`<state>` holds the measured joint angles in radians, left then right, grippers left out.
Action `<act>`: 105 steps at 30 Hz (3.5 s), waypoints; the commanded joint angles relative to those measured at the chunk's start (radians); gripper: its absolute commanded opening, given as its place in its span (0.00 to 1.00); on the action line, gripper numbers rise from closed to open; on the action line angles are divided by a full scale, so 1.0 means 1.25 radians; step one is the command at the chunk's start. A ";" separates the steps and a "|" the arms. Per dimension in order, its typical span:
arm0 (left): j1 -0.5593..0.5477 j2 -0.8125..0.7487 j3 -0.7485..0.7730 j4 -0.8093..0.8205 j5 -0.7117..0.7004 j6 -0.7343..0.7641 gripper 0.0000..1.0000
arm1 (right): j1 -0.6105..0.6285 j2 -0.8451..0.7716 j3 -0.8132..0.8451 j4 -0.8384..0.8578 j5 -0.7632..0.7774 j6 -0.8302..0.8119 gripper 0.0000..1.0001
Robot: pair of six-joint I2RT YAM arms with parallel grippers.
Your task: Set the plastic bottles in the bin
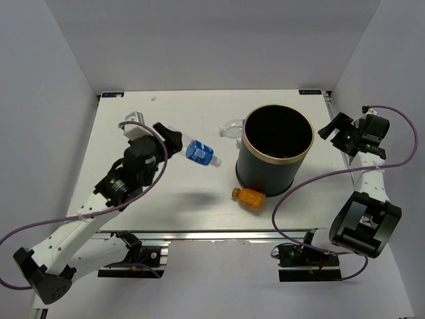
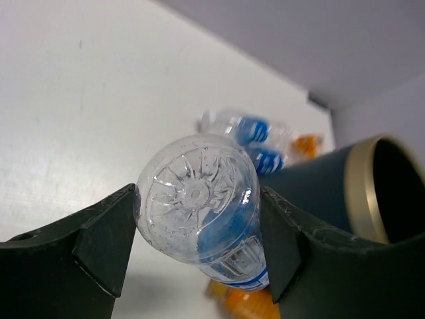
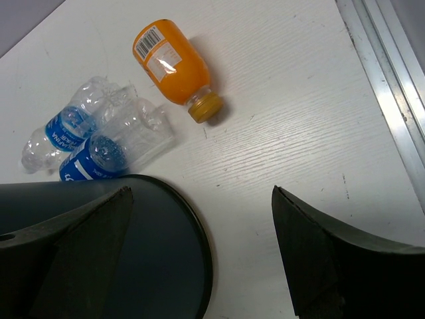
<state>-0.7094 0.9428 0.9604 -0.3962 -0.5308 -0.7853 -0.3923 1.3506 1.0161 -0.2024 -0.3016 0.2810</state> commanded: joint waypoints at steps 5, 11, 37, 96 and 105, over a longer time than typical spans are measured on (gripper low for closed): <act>0.002 0.033 0.197 0.163 -0.074 0.147 0.00 | 0.005 0.015 0.031 0.008 -0.010 -0.001 0.89; 0.002 0.281 0.439 0.204 0.140 0.244 0.00 | 0.010 0.014 0.030 0.007 0.001 -0.008 0.89; 0.002 0.686 0.745 0.183 0.655 0.233 0.90 | 0.010 -0.304 -0.034 -0.017 0.155 -0.004 0.89; -0.218 0.441 -0.069 0.303 0.803 0.919 0.98 | 0.007 -0.148 -0.004 0.007 -0.202 0.000 0.89; -0.296 0.553 -0.006 0.344 0.584 0.917 0.98 | 0.007 -0.145 -0.007 0.011 -0.258 -0.003 0.89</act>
<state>-1.0607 1.6104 0.9100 0.0219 0.2798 0.3332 -0.3805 1.1728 0.9668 -0.1864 -0.5873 0.2836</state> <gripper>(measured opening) 0.982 0.894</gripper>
